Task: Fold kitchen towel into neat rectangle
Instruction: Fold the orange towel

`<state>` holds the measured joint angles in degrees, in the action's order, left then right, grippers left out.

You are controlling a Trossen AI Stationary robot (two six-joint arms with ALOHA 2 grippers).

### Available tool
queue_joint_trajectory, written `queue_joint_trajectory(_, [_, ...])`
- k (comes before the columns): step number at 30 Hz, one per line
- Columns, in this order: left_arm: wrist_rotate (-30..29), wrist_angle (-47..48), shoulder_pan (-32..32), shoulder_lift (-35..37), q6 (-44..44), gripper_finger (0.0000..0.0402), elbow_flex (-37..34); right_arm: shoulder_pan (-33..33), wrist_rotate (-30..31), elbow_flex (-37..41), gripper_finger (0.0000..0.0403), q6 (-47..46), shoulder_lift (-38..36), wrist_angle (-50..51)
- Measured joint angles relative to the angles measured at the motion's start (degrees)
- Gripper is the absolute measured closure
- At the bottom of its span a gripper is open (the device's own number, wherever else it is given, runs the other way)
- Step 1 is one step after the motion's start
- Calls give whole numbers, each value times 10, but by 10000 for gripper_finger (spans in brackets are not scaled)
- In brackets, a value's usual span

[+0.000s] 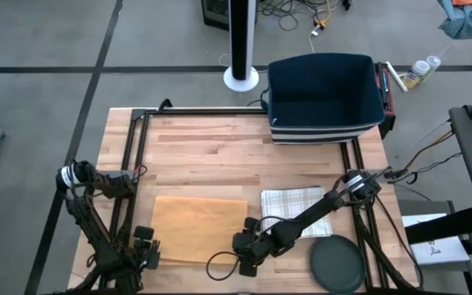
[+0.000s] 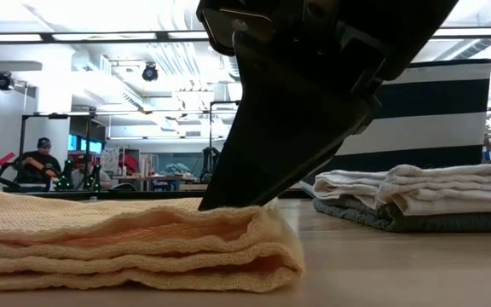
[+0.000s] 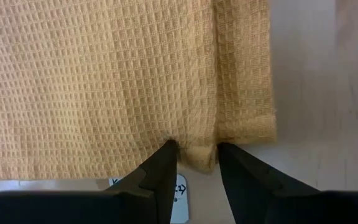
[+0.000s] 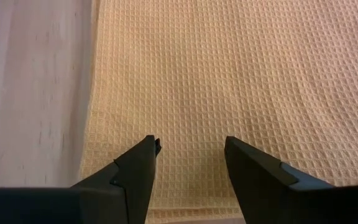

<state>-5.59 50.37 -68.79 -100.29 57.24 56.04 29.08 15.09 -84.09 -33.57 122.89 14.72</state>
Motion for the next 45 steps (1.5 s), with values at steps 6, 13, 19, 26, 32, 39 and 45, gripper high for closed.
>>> queue_joint_trajectory(6, [9,5,0,3,4,312,-1,0,0,0,217,-1,0,0])
queue_joint_trajectory(13, [23,13,2,2,1,393,5,4,-3,0,217,1,0,1])
queue_joint_trajectory(19, [43,45,6,5,7,378,25,4,-6,0,217,6,-8,3])
queue_joint_trajectory(26, [51,51,13,8,7,395,49,25,-52,0,217,9,-14,-15])
queue_joint_trajectory(32, [40,50,37,9,-3,391,51,48,-22,0,217,40,-10,-23])
queue_joint_trajectory(39, [33,47,57,9,-27,394,50,48,0,-1,217,57,9,-16])
queue_joint_trajectory(45, [35,50,58,9,-23,390,50,48,-3,-1,217,46,5,1])
